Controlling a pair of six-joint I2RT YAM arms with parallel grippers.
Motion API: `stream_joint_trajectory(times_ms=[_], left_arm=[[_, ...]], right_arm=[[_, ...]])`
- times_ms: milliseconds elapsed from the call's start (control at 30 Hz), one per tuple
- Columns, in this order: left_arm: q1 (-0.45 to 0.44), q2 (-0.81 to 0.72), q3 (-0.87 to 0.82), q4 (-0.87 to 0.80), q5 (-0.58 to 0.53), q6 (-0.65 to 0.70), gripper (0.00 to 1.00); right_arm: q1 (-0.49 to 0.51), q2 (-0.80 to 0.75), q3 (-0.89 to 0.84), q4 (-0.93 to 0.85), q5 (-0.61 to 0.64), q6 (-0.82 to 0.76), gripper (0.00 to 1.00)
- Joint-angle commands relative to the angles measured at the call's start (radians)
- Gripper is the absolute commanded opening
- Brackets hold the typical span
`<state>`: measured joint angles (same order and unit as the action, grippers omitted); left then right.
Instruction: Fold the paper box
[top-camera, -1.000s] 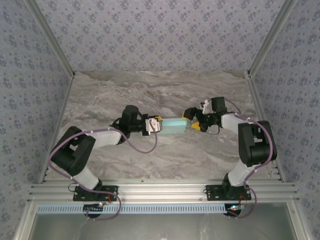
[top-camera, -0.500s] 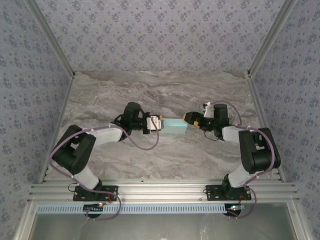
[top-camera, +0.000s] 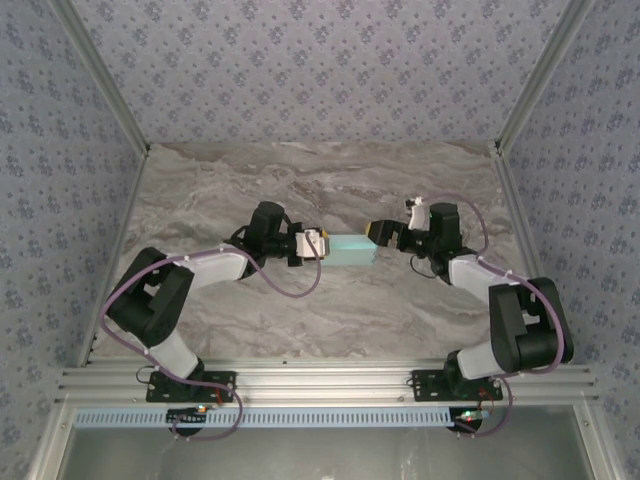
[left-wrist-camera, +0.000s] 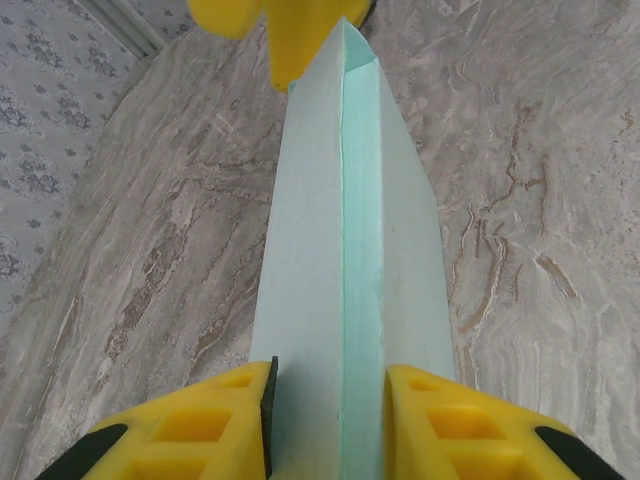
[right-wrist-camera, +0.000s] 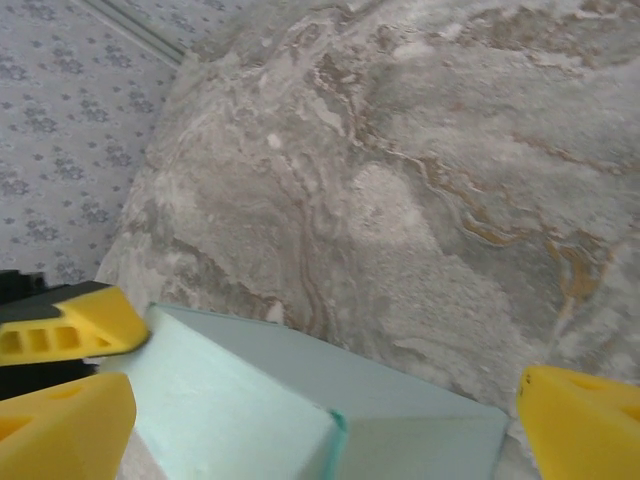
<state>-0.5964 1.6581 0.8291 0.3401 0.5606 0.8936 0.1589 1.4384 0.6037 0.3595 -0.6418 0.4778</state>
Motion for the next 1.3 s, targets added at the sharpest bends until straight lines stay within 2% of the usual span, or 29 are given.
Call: stream_joint_trajectory(times_ms=[0, 200, 300, 467, 667, 733, 867, 900, 1033, 1133, 1267], left_arm=[[-0.005, 0.063, -0.031, -0.238, -0.053, -0.005, 0.31], [-0.006, 0.084, 0.015, -0.3, -0.051, -0.003, 0.31], [-0.006, 0.093, 0.036, -0.329, -0.048, -0.004, 0.31], [-0.008, 0.097, 0.047, -0.348, -0.041, -0.002, 0.31], [-0.012, 0.094, 0.039, -0.336, -0.05, -0.007, 0.31], [-0.012, 0.092, 0.035, -0.329, -0.057, -0.01, 0.31], [-0.012, 0.091, 0.034, -0.336, -0.06, -0.009, 0.31], [-0.012, 0.095, 0.04, -0.344, -0.06, -0.005, 0.31], [-0.013, 0.088, 0.043, -0.352, -0.047, -0.013, 0.31], [-0.015, 0.08, 0.027, -0.336, -0.052, -0.018, 0.31], [-0.017, 0.078, 0.031, -0.352, -0.058, -0.018, 0.31]], right_arm=[[-0.029, 0.052, -0.079, 0.078, 0.034, 0.009, 1.0], [0.001, 0.124, -0.18, 0.239, 0.153, 0.066, 1.0], [-0.009, 0.156, -0.189, 0.289, 0.158, 0.088, 1.0], [-0.007, 0.052, -0.128, 0.23, 0.117, 0.093, 1.0], [0.046, -0.061, -0.074, 0.092, 0.169, -0.004, 1.0], [0.06, -0.045, -0.101, 0.095, 0.212, -0.033, 1.0], [0.045, 0.067, -0.211, 0.226, 0.283, -0.019, 1.0], [0.03, 0.085, -0.226, 0.281, 0.243, 0.011, 0.99], [0.018, 0.068, -0.207, 0.209, 0.3, 0.053, 1.0], [0.0, 0.03, -0.206, 0.207, 0.236, 0.071, 1.0], [0.012, -0.082, -0.145, 0.103, 0.187, 0.083, 1.0]])
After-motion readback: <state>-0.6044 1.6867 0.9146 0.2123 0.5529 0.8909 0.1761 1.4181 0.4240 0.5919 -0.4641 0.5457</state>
